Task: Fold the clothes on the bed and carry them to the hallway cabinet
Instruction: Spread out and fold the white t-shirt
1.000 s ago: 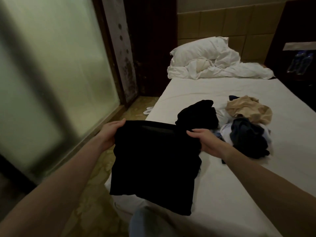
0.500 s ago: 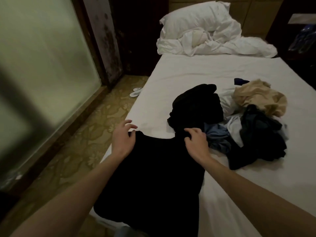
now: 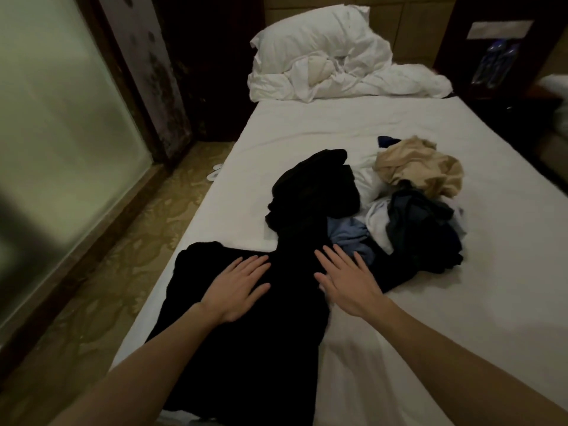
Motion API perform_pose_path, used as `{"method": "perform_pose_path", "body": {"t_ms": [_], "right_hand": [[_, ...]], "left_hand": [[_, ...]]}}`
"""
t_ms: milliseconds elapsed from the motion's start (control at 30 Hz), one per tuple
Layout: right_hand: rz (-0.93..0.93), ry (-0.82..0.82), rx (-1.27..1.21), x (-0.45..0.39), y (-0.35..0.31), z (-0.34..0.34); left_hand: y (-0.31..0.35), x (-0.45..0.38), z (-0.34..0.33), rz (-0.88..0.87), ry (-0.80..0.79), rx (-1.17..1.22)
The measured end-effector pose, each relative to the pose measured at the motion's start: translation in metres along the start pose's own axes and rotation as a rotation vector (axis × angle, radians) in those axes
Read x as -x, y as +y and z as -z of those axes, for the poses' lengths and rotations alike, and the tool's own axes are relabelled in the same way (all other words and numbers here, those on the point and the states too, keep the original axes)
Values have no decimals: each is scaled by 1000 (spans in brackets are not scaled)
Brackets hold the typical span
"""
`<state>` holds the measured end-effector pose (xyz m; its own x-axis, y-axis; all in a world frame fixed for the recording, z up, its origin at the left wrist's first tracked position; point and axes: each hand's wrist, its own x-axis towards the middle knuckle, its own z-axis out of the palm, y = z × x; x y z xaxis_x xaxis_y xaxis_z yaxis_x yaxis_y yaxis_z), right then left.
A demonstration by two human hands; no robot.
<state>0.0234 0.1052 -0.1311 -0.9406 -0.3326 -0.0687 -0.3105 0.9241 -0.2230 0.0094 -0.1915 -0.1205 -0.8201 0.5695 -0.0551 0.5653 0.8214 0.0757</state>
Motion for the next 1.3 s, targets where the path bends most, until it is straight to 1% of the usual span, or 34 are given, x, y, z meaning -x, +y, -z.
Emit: {"method": "perform_pose_path", "body": {"t_ms": [67,167,233,333,433,500,600,633,700,733,767,833,867,933,1000,1067,1133,1200,1233,1300], "right_hand": [[-56,100,43,6,32,6],[-206,307,169,20,75,21],[-275,388,208,30,99,33],[-345,394,226,39,128,45],[-313,386,244,38,153,45],[-306,427,212,33,171,45],[-304,498,200,25,190,47],[-286,515,199,24,195,50],[-250,548,171,26,200,58],[-256,558,138,30,202,63],[-288,550,78,36,204,69],[-381,488,-27,49,210,74],[-429,470,-43,55,215,75],[-539,459,-44,67,221,78],[-631,389,-41,79,222,82],[-686,288,-26,91,219,89],[-708,255,-44,101,211,97],[-671,315,-93,107,201,103],[-611,376,-95,108,194,106],[-416,519,-14,108,173,112]], "left_hand": [[21,-25,10,-16,84,12],[63,-71,15,-62,210,47],[93,-102,14,-83,267,84],[130,-145,7,-111,247,122],[158,-180,-1,-128,213,89],[173,-201,-6,-127,196,45],[185,-227,-9,-137,238,-42],[187,-235,-9,-136,264,-23],[188,-248,-7,-68,344,130],[188,-252,-3,20,384,250],[188,-255,1,130,425,403],[186,-257,18,364,492,800],[186,-254,31,454,522,1004],[184,-249,54,553,538,1345],[183,-238,75,614,488,1488],[188,-224,94,644,407,1576],[198,-208,115,607,301,1742],[212,-188,140,517,225,1877],[220,-177,152,463,192,1911],[233,-158,170,366,140,1940]]}}
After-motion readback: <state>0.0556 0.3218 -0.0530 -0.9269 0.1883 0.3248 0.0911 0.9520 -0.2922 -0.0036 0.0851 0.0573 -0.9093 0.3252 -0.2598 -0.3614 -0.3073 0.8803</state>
